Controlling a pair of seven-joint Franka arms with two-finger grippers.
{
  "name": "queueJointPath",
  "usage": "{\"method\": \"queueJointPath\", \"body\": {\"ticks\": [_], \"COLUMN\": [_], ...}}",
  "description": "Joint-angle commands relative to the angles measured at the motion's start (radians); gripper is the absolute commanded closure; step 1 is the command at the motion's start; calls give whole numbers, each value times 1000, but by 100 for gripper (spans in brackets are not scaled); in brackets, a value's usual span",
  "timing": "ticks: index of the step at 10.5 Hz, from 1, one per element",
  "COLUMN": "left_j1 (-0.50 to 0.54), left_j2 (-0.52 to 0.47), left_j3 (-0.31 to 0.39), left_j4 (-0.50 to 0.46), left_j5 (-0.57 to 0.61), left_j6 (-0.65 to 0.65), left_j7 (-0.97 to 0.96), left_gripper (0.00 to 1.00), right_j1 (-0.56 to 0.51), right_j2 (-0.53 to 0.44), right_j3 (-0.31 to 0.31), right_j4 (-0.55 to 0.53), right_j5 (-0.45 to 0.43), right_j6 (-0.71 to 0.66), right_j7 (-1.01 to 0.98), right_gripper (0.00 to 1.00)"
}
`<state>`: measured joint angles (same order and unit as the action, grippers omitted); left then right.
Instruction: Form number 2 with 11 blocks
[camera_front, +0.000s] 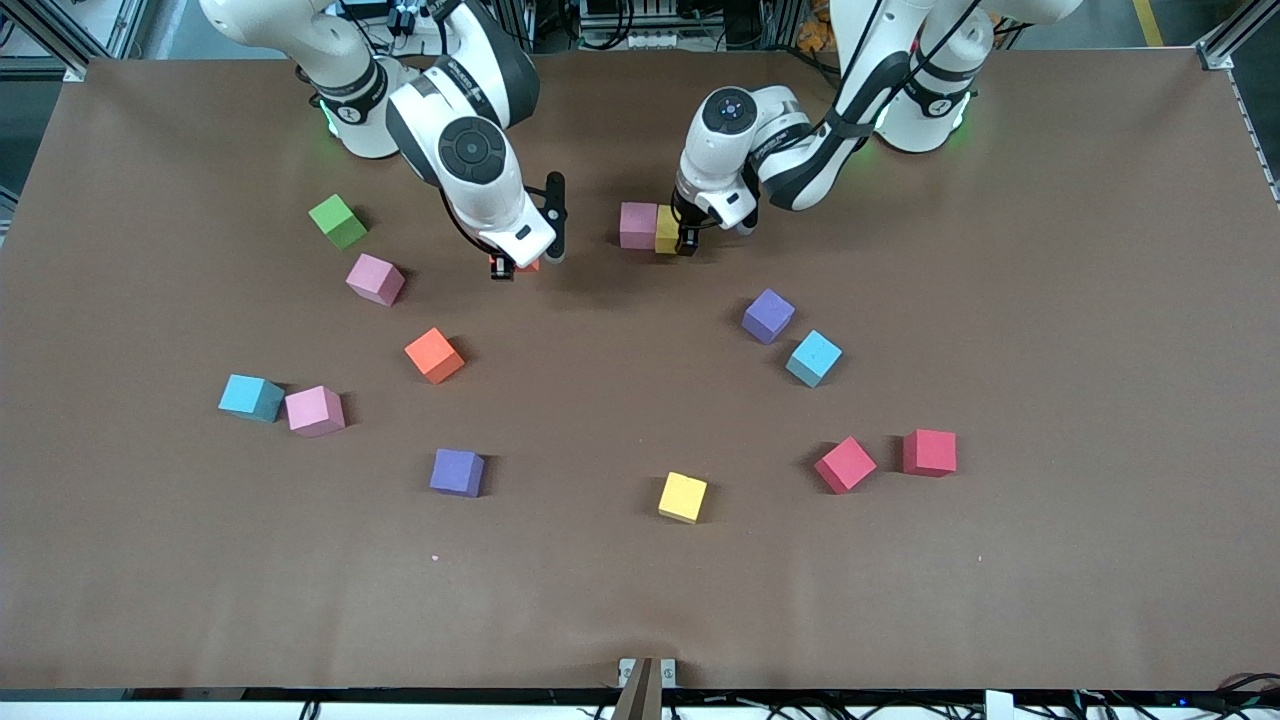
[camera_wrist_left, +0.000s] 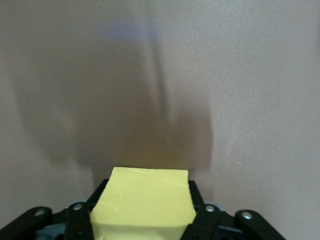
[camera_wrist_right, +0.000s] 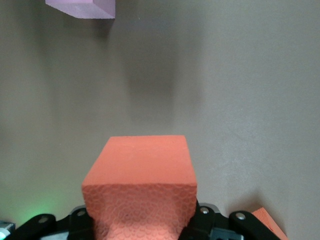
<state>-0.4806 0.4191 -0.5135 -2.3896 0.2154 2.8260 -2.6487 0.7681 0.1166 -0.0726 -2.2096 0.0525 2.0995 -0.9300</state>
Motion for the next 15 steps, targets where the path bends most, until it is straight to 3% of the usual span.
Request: {"method": "queueJointPath", "body": {"ticks": [1,6,9,12,15], "left_j1": [-1,17,109,217,231], "left_j2": [0,-153,-210,-171,-58], "left_j3": [-2,-31,-30,-23,99], "left_j4": [13,15,36,201,470], "left_j5": [33,45,42,-13,-117], "left_j6": [-62,-141,-187,-360,-575], "left_j7": [-40,10,229,526,916], "left_gripper": [0,0,0,0,0], "right_j1": [11,52,146,195,266], "right_j2": [-29,-25,-12,20,55], "right_j3": [-7,-6,-6,-6,-6], "right_j4": [-32,-32,-30,-32,-30], "right_j5": [-6,0,4,6,6], "right_j6": [11,11,19,68,112], "right_j7": [8,69,235,286,407], "right_gripper": [59,59,59,59,59]}}
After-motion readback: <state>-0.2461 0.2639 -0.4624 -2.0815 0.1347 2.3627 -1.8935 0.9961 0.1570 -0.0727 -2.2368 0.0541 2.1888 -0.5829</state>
